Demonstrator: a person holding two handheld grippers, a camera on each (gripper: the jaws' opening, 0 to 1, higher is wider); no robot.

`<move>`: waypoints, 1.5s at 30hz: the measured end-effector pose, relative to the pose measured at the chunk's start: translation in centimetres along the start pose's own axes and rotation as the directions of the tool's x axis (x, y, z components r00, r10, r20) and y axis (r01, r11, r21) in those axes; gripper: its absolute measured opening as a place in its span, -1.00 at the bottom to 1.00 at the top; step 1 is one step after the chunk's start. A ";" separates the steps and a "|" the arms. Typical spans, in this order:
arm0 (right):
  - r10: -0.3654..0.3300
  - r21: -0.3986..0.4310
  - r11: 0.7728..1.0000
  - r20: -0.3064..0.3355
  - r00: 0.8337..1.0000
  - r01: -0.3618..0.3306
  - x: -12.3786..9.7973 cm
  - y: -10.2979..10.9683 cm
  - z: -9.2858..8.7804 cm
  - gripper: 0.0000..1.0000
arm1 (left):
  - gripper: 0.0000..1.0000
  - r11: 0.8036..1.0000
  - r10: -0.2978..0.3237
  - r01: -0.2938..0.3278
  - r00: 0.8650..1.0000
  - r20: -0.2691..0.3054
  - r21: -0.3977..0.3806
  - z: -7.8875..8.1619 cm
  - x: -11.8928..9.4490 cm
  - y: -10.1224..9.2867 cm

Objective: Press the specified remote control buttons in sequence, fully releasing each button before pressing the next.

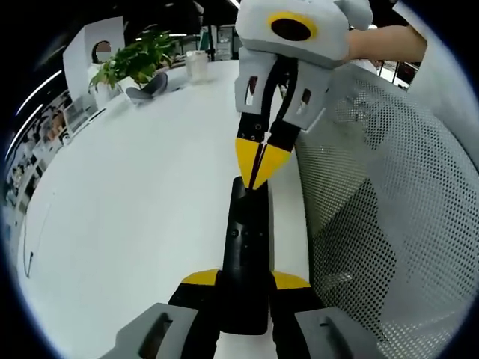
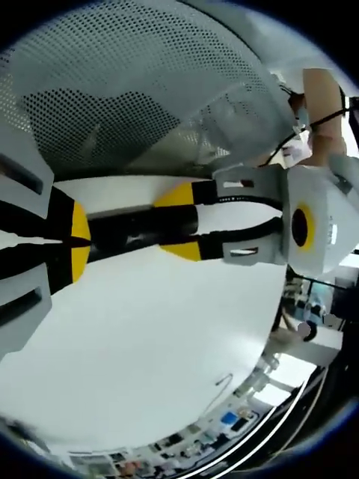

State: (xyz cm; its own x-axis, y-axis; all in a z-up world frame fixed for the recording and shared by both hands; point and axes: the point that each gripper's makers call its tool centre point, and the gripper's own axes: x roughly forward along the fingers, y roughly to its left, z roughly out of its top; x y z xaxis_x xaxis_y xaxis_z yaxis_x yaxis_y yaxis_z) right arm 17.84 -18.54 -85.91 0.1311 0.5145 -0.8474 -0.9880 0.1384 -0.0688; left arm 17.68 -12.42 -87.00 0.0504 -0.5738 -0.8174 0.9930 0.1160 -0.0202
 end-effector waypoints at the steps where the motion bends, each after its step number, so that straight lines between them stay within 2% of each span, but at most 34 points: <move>1: 0.011 -0.004 1.000 -0.005 1.000 -0.011 0.0 0.0 0.0 -1.00 | -0.52 1.000 0.000 0.000 1.000 0.000 0.001 0.0 0.0 0.0; 6: 0.048 -0.056 0.997 -0.069 0.997 -0.052 0.2 0.2 0.0 -1.00 | -0.52 1.000 -0.003 0.003 1.000 -0.001 0.006 0.0 0.0 0.0; 9: 0.069 -0.026 0.997 -0.114 0.991 -0.072 0.2 0.1 0.0 -1.00 | -0.52 1.000 -0.005 0.005 1.000 -0.003 0.010 0.0 0.0 -0.1; 12: 0.085 -0.072 0.993 -0.140 0.987 -0.096 0.3 0.2 0.0 -1.00 | -0.52 1.000 -0.007 0.007 1.000 0.000 0.010 0.0 0.0 -0.1; 17: 0.092 -0.024 0.995 -0.095 0.991 -0.095 0.1 0.1 -0.1 -1.00 | -0.52 1.000 -0.012 0.011 1.000 0.008 0.008 0.0 -0.1 -0.1; 19: 0.069 -0.095 0.993 -0.066 0.995 -0.075 0.1 0.2 0.0 -1.00 | -0.52 1.000 -0.013 0.013 1.000 0.009 0.007 0.0 -0.1 0.0; 20: 0.063 -0.085 0.994 -0.056 0.996 -0.068 0.0 0.3 -0.1 -1.00 | -0.52 1.000 -0.013 0.013 1.000 0.009 0.007 0.0 -0.1 0.0; 23: 0.051 0.026 0.998 0.022 0.998 -0.051 -0.1 0.1 0.1 -1.00 | -0.52 1.000 -0.015 0.014 1.000 0.011 0.007 0.0 -0.1 -0.1; 25: 0.060 0.067 0.996 0.044 0.997 -0.063 -0.2 0.1 0.1 -1.00 | -0.52 1.000 -0.016 0.015 1.000 0.013 0.005 0.0 -0.1 -0.1; 28: 0.061 0.067 0.996 0.033 0.998 -0.063 -0.2 0.1 0.2 -1.00 | -0.52 1.000 -0.018 0.018 1.000 0.013 0.003 0.0 -0.1 0.0; 30: 0.051 0.019 0.998 0.019 0.998 -0.052 -0.1 0.0 0.5 -1.00 | -0.52 1.000 -0.021 0.021 1.000 0.014 0.003 0.0 -0.1 0.0; 34: 0.064 0.003 0.998 0.036 0.997 -0.064 0.1 0.1 1.7 -1.00 | -0.52 1.000 -0.020 0.020 1.000 0.014 0.006 0.0 -0.1 -0.1; 35: 0.076 0.003 0.997 0.029 0.997 -0.076 0.3 0.4 1.7 -1.00 | -0.52 1.000 -0.020 0.020 1.000 0.013 0.007 0.0 -0.1 -0.1; 38: 0.077 -0.060 0.995 -0.046 0.996 -0.080 0.7 0.7 0.6 -1.00 | -0.52 1.000 -0.019 0.019 1.000 0.013 0.007 0.0 -0.1 -0.1; 39: 0.065 -0.085 0.994 -0.009 0.998 -0.065 0.7 0.6 1.3 -1.00 | -0.52 1.000 -0.019 0.019 1.000 0.013 0.011 0.0 -0.1 -0.1; 40: 0.065 -0.058 0.996 -0.025 0.998 -0.066 0.7 0.7 1.1 -1.00 | -0.52 1.000 -0.019 0.018 1.000 0.014 0.008 0.0 -0.1 -0.1; 45: 0.066 -0.097 0.993 -0.052 0.996 -0.070 0.7 0.5 1.1 -1.00 | -0.52 1.000 -0.018 0.018 1.000 0.015 0.010 0.0 -0.1 0.0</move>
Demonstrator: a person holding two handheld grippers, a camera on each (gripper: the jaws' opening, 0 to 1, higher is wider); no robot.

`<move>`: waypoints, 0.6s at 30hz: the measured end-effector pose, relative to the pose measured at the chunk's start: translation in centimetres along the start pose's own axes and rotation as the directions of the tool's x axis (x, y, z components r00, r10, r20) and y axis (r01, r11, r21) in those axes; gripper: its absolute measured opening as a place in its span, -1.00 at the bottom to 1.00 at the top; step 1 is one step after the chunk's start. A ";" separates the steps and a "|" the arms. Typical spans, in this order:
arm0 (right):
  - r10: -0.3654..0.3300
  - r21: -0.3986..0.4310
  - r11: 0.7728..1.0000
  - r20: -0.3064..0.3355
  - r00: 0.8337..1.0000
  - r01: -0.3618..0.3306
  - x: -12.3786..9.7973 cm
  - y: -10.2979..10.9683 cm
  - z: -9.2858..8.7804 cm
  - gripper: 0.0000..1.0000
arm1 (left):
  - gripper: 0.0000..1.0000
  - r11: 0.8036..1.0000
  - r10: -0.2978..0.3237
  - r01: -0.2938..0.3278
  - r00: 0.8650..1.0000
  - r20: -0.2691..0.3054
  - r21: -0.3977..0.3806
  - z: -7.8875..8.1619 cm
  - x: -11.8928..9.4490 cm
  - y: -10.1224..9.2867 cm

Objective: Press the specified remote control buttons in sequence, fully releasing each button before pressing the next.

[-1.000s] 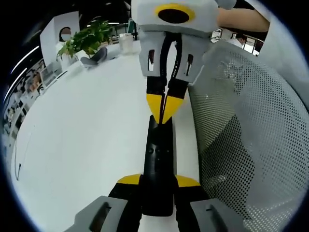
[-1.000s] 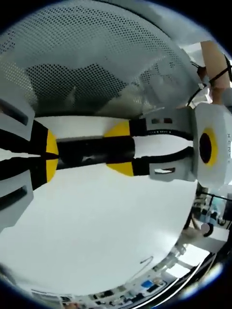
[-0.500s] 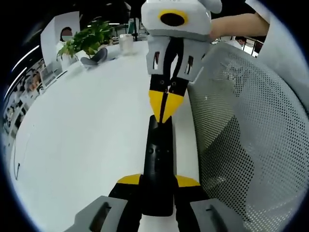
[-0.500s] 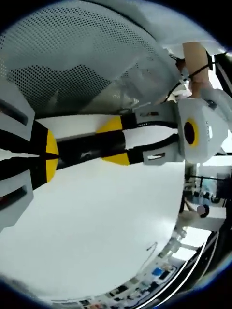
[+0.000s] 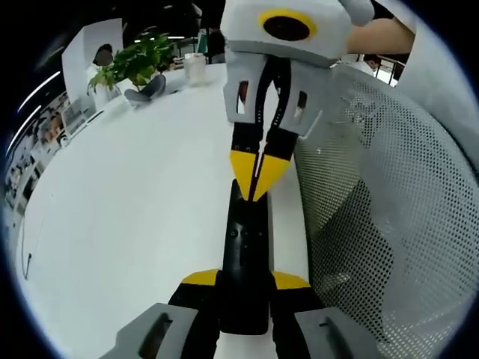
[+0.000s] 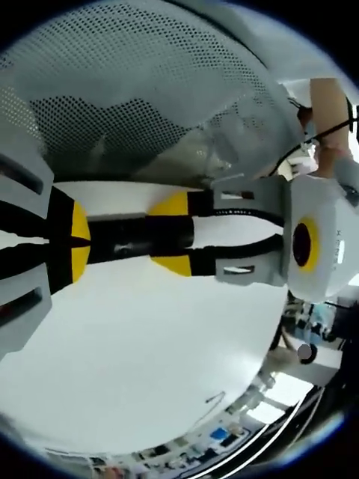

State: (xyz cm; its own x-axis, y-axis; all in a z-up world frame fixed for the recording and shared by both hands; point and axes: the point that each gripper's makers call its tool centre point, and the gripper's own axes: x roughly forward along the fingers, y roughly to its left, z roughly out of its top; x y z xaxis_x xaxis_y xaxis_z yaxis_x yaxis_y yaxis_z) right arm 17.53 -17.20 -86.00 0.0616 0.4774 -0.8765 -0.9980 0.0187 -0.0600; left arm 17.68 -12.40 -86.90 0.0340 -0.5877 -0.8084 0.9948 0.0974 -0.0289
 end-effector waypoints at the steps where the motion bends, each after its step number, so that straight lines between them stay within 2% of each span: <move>1: 0.003 -0.004 1.000 -0.007 1.000 -0.003 0.0 0.0 0.0 -1.00 | -0.52 1.000 0.000 0.000 1.000 0.000 0.000 0.0 0.0 0.0; 6: 0.005 -0.023 1.000 -0.043 0.999 -0.006 0.2 0.0 0.0 -1.00 | -0.52 1.000 0.001 -0.001 1.000 0.000 0.005 0.0 0.0 0.0; 9: 0.016 -0.027 1.000 -0.029 0.999 -0.016 0.0 -0.2 -0.1 -1.00 | -0.52 1.000 0.002 -0.002 1.000 0.000 0.006 0.0 0.0 0.0; 10: 0.034 0.060 0.998 -0.005 0.999 -0.034 -0.1 0.0 0.0 -1.00 | -0.52 1.000 0.001 -0.001 1.000 0.000 0.007 0.0 0.1 0.1; 11: 0.040 0.091 0.995 0.001 0.999 -0.040 -0.1 0.0 0.0 -1.00 | -0.52 1.000 0.000 0.000 1.000 0.001 0.005 0.0 0.1 0.1; 12: 0.048 0.093 0.994 0.035 0.998 -0.051 -0.2 -0.1 0.4 -1.00 | -0.52 1.000 -0.001 0.001 1.000 0.002 0.005 0.0 0.1 0.1; 14: 0.028 0.080 0.996 0.053 0.998 -0.032 -0.4 -0.4 0.7 -1.00 | -0.52 1.000 -0.002 0.002 1.000 0.002 0.007 0.0 0.1 0.1; 18: 0.025 0.043 0.999 0.029 0.999 -0.026 -0.1 -0.4 0.5 -0.81 | -0.52 1.000 -0.004 0.004 1.000 0.004 0.003 0.0 0.1 0.1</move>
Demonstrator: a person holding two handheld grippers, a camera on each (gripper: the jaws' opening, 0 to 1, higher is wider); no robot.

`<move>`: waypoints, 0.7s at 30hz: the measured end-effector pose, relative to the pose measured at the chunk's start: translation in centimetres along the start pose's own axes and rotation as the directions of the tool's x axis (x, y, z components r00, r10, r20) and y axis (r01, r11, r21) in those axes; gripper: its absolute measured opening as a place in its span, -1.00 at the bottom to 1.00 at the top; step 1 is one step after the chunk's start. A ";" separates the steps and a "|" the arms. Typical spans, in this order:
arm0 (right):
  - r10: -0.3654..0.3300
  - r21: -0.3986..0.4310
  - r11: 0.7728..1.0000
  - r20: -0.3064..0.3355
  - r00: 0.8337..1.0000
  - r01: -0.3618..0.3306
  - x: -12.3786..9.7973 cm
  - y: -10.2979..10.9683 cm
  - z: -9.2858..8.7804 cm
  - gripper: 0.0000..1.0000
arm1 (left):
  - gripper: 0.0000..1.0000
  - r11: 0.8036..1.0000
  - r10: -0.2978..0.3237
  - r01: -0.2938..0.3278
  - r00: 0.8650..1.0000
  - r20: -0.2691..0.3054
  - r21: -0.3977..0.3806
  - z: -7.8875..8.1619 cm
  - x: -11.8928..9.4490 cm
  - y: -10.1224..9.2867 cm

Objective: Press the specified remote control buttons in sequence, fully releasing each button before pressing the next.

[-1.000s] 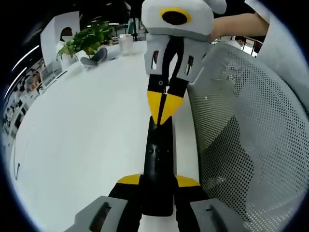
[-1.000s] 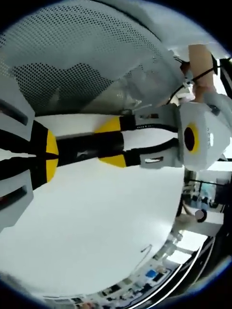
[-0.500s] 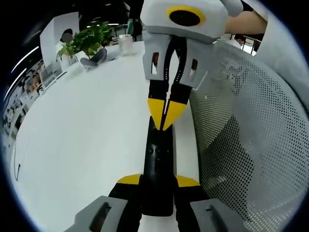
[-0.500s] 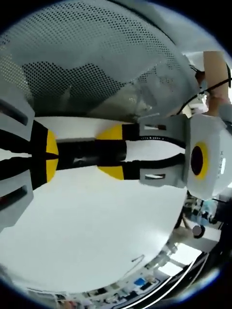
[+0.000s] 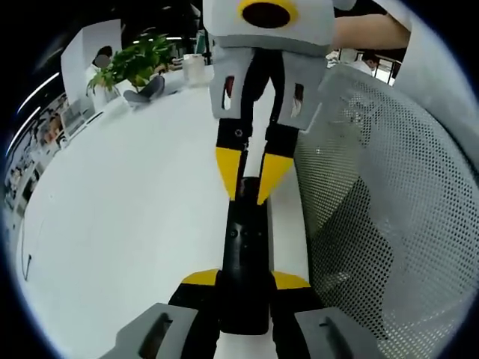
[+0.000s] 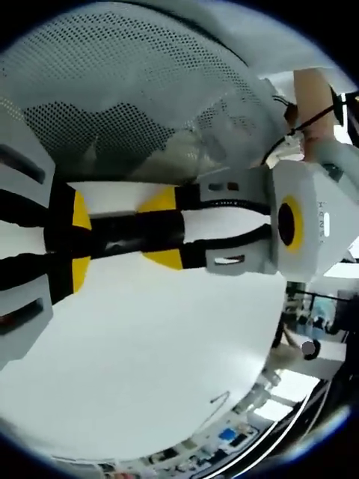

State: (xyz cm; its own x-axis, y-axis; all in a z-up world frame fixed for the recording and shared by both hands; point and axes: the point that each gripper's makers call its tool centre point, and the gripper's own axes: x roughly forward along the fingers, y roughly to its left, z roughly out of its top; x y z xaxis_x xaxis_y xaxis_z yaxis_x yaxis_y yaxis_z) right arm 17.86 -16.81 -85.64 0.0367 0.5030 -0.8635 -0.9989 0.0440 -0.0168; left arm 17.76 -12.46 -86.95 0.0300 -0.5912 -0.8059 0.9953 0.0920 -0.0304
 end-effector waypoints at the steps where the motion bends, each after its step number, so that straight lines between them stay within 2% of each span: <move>1: 0.009 -0.013 1.000 -0.011 1.000 -0.009 0.2 0.1 -0.2 -0.82 | -0.52 1.000 0.000 0.000 1.000 0.001 -0.001 0.0 0.0 0.0; 3: 0.002 -0.039 0.999 -0.035 0.999 -0.003 0.3 0.1 -0.7 -0.82 | -0.52 1.000 -0.001 0.001 1.000 0.003 -0.001 0.0 0.0 0.0; 4: 0.007 -0.034 0.999 -0.017 1.000 -0.007 0.3 0.1 -0.3 -0.85 | -0.52 1.000 0.000 0.000 1.000 0.002 0.003 0.0 0.0 0.0; 13: 0.019 -0.039 0.999 -0.039 0.999 -0.020 0.4 0.1 -0.4 -0.86 | -0.52 1.000 0.005 -0.005 1.000 0.012 0.003 0.0 0.1 0.0; 19: 0.051 -0.051 0.997 -0.097 0.994 -0.056 0.4 0.2 -0.6 -0.86 | -0.52 1.000 0.009 -0.009 1.000 0.005 0.009 0.1 0.2 -0.1; 21: 0.068 -0.053 0.996 -0.139 0.988 -0.075 0.4 0.2 -0.7 -0.86 | -0.52 1.000 0.012 -0.012 1.000 0.007 0.006 0.2 0.2 -0.1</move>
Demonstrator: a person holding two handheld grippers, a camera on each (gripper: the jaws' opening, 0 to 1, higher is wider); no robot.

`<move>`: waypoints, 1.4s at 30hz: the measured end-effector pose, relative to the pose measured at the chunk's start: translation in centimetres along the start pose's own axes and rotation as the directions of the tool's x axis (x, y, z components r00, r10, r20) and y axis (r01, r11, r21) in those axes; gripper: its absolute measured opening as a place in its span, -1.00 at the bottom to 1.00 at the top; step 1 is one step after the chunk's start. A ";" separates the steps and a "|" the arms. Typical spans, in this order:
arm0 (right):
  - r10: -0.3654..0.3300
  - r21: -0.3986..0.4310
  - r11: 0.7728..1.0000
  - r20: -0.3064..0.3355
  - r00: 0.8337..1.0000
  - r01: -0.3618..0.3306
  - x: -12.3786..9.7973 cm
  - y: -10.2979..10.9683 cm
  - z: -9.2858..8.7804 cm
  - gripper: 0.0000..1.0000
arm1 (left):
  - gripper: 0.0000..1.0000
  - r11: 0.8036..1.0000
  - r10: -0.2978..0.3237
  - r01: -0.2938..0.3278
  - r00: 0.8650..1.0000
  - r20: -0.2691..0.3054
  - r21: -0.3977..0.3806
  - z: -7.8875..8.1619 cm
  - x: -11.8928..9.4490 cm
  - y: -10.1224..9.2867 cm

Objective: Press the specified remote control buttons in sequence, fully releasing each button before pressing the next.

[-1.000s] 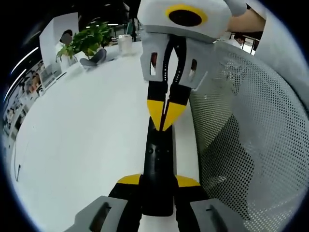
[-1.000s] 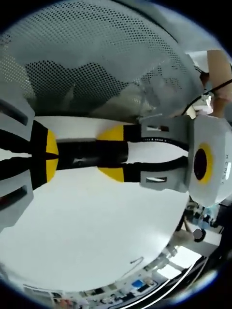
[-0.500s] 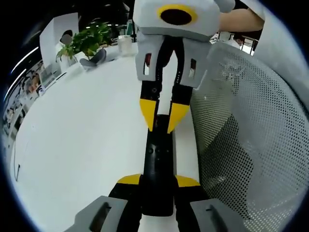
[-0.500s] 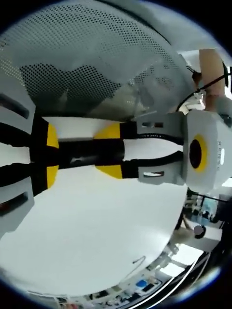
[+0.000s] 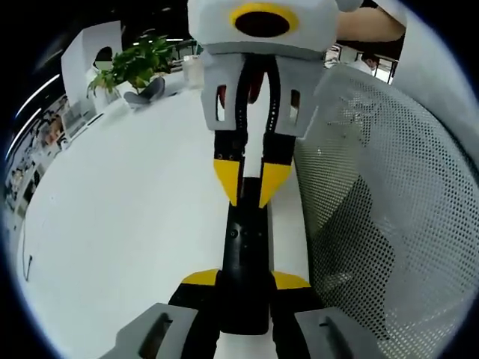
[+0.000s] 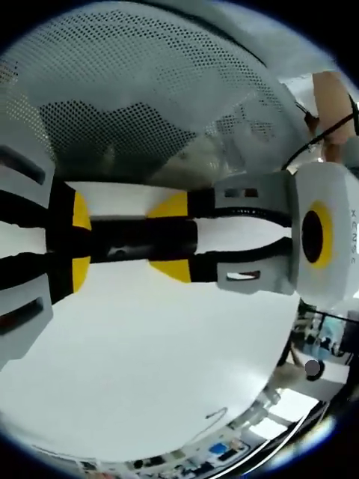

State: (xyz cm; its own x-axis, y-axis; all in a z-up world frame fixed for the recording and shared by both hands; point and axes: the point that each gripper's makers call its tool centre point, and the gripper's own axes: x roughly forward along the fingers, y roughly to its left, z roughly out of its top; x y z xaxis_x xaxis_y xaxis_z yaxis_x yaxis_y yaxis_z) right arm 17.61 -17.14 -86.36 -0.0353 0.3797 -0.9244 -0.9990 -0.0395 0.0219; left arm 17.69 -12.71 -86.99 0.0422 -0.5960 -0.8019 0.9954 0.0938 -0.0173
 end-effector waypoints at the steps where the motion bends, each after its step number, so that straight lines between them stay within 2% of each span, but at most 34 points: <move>1: 0.011 -0.029 1.000 -0.026 1.000 -0.012 0.0 0.0 0.0 -0.86 | -0.52 1.000 0.001 -0.001 1.000 0.004 -0.003 0.0 0.0 0.0; 4: 0.029 -0.021 0.999 -0.027 0.999 -0.030 0.0 -0.1 0.0 -0.86 | -0.52 1.000 0.001 -0.001 1.000 0.009 -0.003 0.1 0.0 0.0; 5: 0.035 0.022 0.999 -0.016 0.999 -0.035 0.0 0.0 0.0 -0.86 | -0.52 1.000 0.002 -0.002 1.000 0.011 -0.005 0.1 0.0 0.0; 7: 0.025 0.001 1.000 0.007 1.000 -0.025 -0.1 0.0 -0.2 -0.85 | -0.52 1.000 0.003 -0.003 1.000 0.014 -0.004 0.1 0.0 0.0; 10: -0.010 0.033 0.999 0.081 0.997 0.007 -0.2 0.0 0.0 -0.85 | -0.52 1.000 0.004 -0.004 1.000 0.022 -0.006 0.1 0.0 -0.1; 12: -0.028 0.021 0.999 0.152 0.988 0.025 -0.4 0.1 0.0 -0.86 | -0.52 1.000 0.005 -0.004 1.000 0.025 -0.007 0.1 -0.1 -0.1; 15: -0.038 0.091 0.996 0.226 0.973 0.017 -0.4 0.0 0.1 -0.86 | -0.52 1.000 0.006 -0.006 1.000 0.026 -0.009 0.1 -0.1 0.0; 16: -0.027 0.081 0.997 0.234 0.972 0.008 -0.5 -0.1 0.0 -0.86 | -0.52 1.000 0.008 -0.008 1.000 0.028 -0.009 0.1 0.0 0.0; 23: -0.015 0.033 0.999 0.209 0.978 0.008 -0.2 0.0 0.6 -0.86 | -0.52 1.000 0.010 -0.010 0.999 0.036 -0.015 0.1 0.0 0.0; 28: -0.015 -0.040 0.999 0.164 0.986 0.022 -0.1 0.2 0.9 -0.86 | -0.52 1.000 0.008 -0.007 0.999 0.034 -0.012 0.0 -0.1 0.0; 33: 0.005 -0.047 0.999 0.050 0.999 -0.003 0.1 0.1 0.9 -0.88 | -0.52 1.000 0.008 -0.008 0.999 0.039 -0.014 0.0 -0.1 0.0; 35: 0.017 -0.084 0.996 0.008 1.000 -0.016 0.1 0.1 0.8 -0.88 | -0.52 1.000 0.009 -0.008 0.999 0.042 -0.014 0.0 -0.1 0.0; 37: 0.036 -0.034 0.999 -0.023 0.999 -0.037 0.2 0.1 0.7 -0.88 | -0.52 1.000 0.010 -0.009 0.999 0.046 -0.016 0.0 -0.1 0.0; 40: 0.050 -0.040 0.998 -0.035 0.998 -0.051 0.3 -0.1 0.9 -0.88 | -0.52 1.000 0.017 -0.016 0.998 0.056 -0.021 0.1 -0.1 0.0; 42: 0.042 -0.037 0.998 -0.019 0.999 -0.043 0.2 0.1 0.6 -0.88 | -0.52 1.000 0.019 -0.017 0.998 0.061 -0.024 0.1 -0.1 0.0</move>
State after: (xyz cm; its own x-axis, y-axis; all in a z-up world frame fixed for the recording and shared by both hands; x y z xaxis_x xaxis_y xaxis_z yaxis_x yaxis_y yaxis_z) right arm 17.53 -16.50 -86.26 -0.0768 0.3604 -0.9296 -0.9948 -0.0898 0.0474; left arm 17.68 -12.73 -86.86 0.0659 -0.6418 -0.7640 0.9922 0.1233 -0.0180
